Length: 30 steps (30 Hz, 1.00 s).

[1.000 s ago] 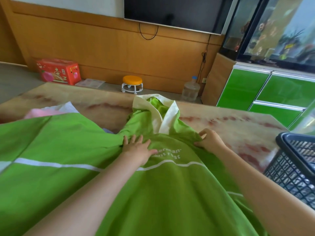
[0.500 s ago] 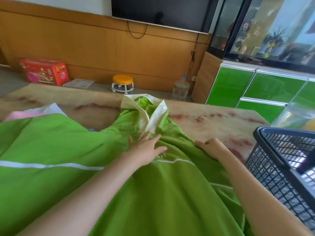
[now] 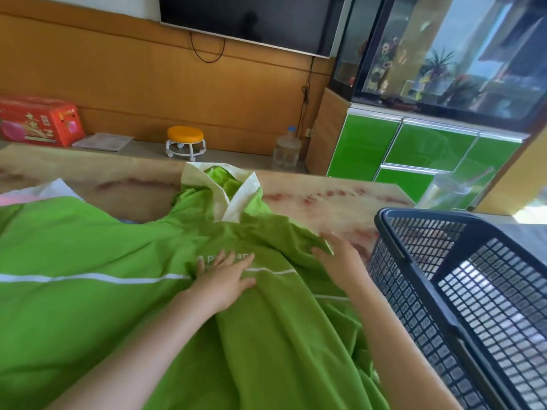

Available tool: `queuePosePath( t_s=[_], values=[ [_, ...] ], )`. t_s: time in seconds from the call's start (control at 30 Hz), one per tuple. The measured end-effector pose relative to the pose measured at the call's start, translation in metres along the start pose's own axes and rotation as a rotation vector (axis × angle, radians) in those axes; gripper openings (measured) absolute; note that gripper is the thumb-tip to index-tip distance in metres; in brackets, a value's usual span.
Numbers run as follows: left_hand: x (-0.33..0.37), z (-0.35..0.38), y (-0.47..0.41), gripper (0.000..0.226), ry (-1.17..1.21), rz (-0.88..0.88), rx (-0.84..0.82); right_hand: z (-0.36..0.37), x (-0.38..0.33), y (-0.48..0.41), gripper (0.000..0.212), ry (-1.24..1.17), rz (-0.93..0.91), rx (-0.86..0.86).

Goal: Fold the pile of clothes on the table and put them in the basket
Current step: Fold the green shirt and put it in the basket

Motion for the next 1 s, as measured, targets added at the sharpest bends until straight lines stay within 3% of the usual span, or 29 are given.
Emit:
queuePosePath(
  t_s=[0.1, 0.23, 0.33, 0.43, 0.53, 0.67, 0.73, 0.8, 0.9, 1.0],
  values=[
    [0.018, -0.002, 0.034, 0.047, 0.120, 0.118, 0.053, 0.006, 0.023, 0.067, 0.049, 0.037, 0.024, 0.065],
    [0.042, 0.009, 0.086, 0.038, 0.332, 0.208, -0.024, 0.009, 0.049, 0.153, 0.049, 0.080, 0.180, 0.103],
    [0.056, 0.023, 0.120, 0.036, 0.396, 0.218, -0.074, 0.007, 0.060, 0.179, 0.051, -0.121, 0.334, 0.089],
    [0.067, 0.035, 0.151, 0.037, 0.398, 0.214, -0.115, 0.004, 0.061, 0.185, 0.036, -0.316, 0.396, 0.111],
    [0.070, 0.038, 0.173, 0.040, 0.427, 0.207, -0.095, -0.008, 0.048, 0.192, 0.007, -0.412, 0.292, 0.219],
    [0.079, 0.026, 0.178, 0.039, 0.633, 0.210, 0.052, -0.031, 0.019, 0.198, 0.017, -0.648, 0.109, 0.313],
    [0.089, 0.019, 0.179, 0.035, 0.878, 0.190, 0.093, -0.030, 0.006, 0.200, 0.018, -0.658, 0.005, 0.246],
    [0.094, 0.019, 0.178, 0.032, 1.029, 0.124, 0.110, -0.017, -0.005, 0.205, 0.029, -0.618, -0.117, 0.065],
    [0.088, 0.036, 0.172, 0.038, 1.041, -0.014, 0.118, 0.009, -0.007, 0.219, 0.049, -0.609, -0.199, -0.128],
    [0.084, 0.051, 0.163, 0.029, 1.094, -0.044, 0.199, 0.010, 0.001, 0.227, 0.051, -0.727, -0.147, -0.104]
  ],
)
Point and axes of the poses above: each hand's wrist, its own y-axis away from the middle knuckle, its own z-axis out of the palm, x = y × z, the point moved 2 cm from there along -y, towards the middle knuckle, and after that the axes turned 10 degrees about y, right-handed, at the moved point
